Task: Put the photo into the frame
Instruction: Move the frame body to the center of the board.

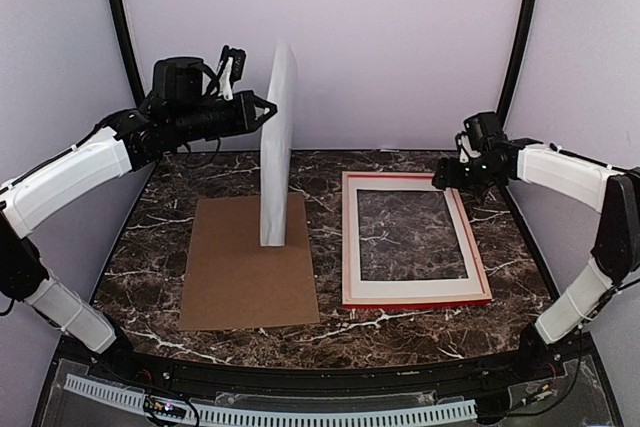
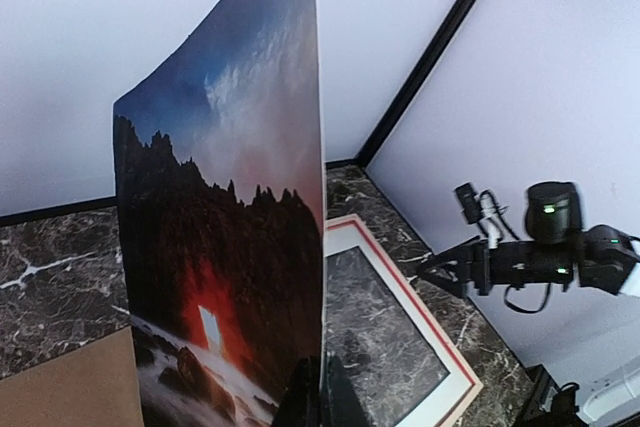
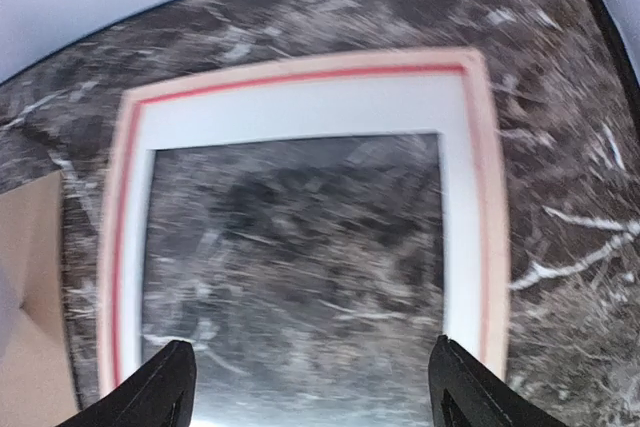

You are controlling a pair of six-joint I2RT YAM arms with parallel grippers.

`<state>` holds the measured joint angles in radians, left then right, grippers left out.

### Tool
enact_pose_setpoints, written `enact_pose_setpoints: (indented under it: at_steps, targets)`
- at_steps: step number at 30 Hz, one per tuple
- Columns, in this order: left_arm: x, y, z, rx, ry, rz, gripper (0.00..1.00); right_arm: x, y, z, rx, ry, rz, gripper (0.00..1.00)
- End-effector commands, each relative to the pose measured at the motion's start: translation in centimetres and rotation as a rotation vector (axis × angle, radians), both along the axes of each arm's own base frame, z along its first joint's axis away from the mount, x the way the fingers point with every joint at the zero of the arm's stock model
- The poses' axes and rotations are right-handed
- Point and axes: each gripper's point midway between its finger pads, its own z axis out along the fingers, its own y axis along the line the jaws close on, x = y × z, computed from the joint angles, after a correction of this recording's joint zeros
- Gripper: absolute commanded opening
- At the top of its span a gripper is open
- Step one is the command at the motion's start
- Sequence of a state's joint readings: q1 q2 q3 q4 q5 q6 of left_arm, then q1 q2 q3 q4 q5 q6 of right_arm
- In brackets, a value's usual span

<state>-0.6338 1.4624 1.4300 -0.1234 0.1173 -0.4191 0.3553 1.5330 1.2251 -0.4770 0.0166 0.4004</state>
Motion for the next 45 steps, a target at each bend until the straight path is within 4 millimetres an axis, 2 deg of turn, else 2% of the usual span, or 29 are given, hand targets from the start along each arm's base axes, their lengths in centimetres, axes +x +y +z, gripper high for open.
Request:
enact_pose_setpoints:
  at_steps: [1,5,9,14,22,26,29,40,45]
  targets:
    - [-3.1,-0.9,5.7,-0.101,-0.083,-0.152,0.00,-0.5,-6.8,-5.7,-0.090,0.124,-0.140,0.80]
    - [-4.8,-1.9,7.8,-0.177,-0.113,-0.256,0.00,-1.1,-9.6,-9.7,-0.117,0.207,-0.187,0.77]
    - [-6.0,-2.4,9.3,-0.243,-0.124,-0.325,0.00,-1.8,-10.4,-12.6,-0.084,0.266,-0.191,0.70]
    - [-6.8,-2.8,10.2,-0.286,-0.128,-0.379,0.00,-2.2,-11.0,-14.2,-0.077,0.298,-0.189,0.60]
    - [-6.6,-3.0,9.5,-0.283,-0.116,-0.378,0.00,-2.8,-11.3,-15.9,-0.093,0.331,-0.174,0.44]
    - [-6.5,-2.7,9.5,-0.298,-0.116,-0.359,0.00,-2.8,-10.5,-16.1,-0.060,0.323,-0.146,0.29]
    - [-6.0,-2.4,8.6,-0.332,-0.083,-0.325,0.00,-3.0,-9.7,-16.3,-0.035,0.323,-0.129,0.21]
    - [-5.7,-3.7,7.9,-0.446,-0.013,-0.370,0.00,-4.1,-4.7,-16.8,-0.082,0.319,-0.034,0.14]
    - [-5.2,-4.0,7.6,-0.475,0.006,-0.364,0.00,-4.4,-3.6,-16.7,-0.093,0.312,-0.001,0.12]
